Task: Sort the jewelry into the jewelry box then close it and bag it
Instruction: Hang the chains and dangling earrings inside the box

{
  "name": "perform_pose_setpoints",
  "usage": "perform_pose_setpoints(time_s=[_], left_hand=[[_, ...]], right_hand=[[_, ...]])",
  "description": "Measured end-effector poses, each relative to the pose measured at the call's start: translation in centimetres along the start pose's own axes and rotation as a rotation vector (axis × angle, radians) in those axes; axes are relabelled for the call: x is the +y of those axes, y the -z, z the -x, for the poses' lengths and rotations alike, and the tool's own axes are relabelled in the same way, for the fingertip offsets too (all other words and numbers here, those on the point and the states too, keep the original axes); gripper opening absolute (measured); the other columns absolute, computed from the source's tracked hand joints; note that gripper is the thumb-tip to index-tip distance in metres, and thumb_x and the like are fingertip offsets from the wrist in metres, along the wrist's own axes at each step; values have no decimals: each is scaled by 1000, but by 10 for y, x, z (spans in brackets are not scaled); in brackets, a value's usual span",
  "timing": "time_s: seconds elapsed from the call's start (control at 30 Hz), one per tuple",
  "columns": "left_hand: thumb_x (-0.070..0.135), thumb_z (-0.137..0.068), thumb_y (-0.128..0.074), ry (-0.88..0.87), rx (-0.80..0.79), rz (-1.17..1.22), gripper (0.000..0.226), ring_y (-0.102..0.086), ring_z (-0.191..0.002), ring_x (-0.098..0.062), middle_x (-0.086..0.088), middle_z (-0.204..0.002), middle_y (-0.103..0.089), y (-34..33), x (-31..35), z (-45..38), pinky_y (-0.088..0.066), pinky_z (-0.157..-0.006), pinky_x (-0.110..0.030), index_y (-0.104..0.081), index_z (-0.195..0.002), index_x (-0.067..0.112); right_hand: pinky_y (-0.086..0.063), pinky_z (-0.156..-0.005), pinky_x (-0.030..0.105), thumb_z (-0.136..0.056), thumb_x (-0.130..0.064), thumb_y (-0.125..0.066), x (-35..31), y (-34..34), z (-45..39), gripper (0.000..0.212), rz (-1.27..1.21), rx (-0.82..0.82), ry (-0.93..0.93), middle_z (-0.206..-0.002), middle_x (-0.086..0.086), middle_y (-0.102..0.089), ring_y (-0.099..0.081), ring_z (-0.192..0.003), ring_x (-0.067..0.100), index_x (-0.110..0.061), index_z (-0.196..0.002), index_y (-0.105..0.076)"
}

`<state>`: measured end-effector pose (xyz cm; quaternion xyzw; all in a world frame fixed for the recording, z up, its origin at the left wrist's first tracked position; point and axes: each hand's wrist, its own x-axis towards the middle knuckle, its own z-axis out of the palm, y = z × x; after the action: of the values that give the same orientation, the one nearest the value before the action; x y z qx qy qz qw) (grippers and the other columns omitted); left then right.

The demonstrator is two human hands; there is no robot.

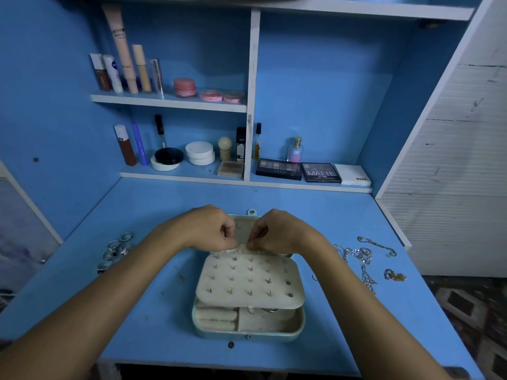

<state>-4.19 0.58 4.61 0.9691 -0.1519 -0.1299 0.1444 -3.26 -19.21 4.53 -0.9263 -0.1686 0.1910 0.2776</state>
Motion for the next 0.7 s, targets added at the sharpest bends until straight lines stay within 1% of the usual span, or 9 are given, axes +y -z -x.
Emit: perform_pose_setpoints(time_s=[0.07,0.13,0.2,0.27,0.37,0.4,0.5,0.6,0.7], left_hand=[[49,-83,-70,-1,-5,-54,25,-62,-78,-9,12,-79,-65,-1,3,-1,-53,-72,-31,-63,-71,29],[51,-83,-70,-6,-1,-92,26,-60,-77,-6,13,-78,-63,-3,5,-2,-48,-69,-27,-61,-72,29],[50,-82,-72,-10,8,-86,25,-60,-77,-6,13,-78,-64,-4,5,-2,-49,-69,-27,-60,-72,30],[48,-82,-73,-19,17,-58,23,-61,-77,-6,13,-77,-65,-3,3,-4,-52,-71,-28,-61,-72,32],[39,-84,-73,-45,44,8,18,-62,-76,-7,13,-76,-65,-2,2,-8,-55,-74,-31,-62,-71,33],[37,-84,-73,-57,58,22,17,-62,-76,-7,12,-76,-65,-2,3,-9,-54,-73,-31,-63,-71,33],[35,-86,-72,-89,100,57,13,-60,-74,-5,10,-77,-65,-1,11,-15,-49,-68,-22,-66,-75,31],[32,-88,-71,-145,154,102,11,-58,-68,-2,9,-74,-66,-1,25,-23,-44,-61,-15,-69,-78,27],[32,-87,-71,-206,177,119,8,-58,-69,0,9,-76,-67,-2,41,-33,-39,-60,-9,-70,-80,29]], right_hand=[[-55,-62,23,-88,-31,-73,-1,-1,1,2,3,3,-4,-90,-14,-68,-64,-84,8,-30,-87,-75],[-54,-60,22,-90,-29,-71,0,-1,2,4,4,10,-3,-91,-14,-68,-64,-83,8,-29,-89,-75],[-52,-56,20,-91,-24,-69,1,-1,3,9,-11,28,-1,-87,-15,-66,-63,-79,6,-30,-86,-74],[-54,-57,20,-90,-20,-69,3,-1,4,12,-30,60,2,-86,-15,-65,-63,-77,5,-30,-85,-74],[-53,-60,18,-89,-16,-71,7,0,8,13,-54,121,18,-86,-13,-65,-64,-75,5,-28,-84,-74],[-52,-59,16,-89,-16,-71,10,0,10,14,-64,141,24,-86,-12,-65,-64,-73,5,-28,-84,-73],[-44,-51,7,-89,-17,-70,16,6,16,9,-73,216,43,-85,-9,-69,-62,-68,3,-24,-90,-75],[-47,-55,11,-89,-17,-70,27,16,24,8,-107,303,50,-81,-11,-70,-63,-70,3,-23,-91,-75],[-40,-48,8,-90,-18,-70,41,28,34,8,-131,379,23,-75,-13,-67,-56,-57,-4,-24,-91,-74]])
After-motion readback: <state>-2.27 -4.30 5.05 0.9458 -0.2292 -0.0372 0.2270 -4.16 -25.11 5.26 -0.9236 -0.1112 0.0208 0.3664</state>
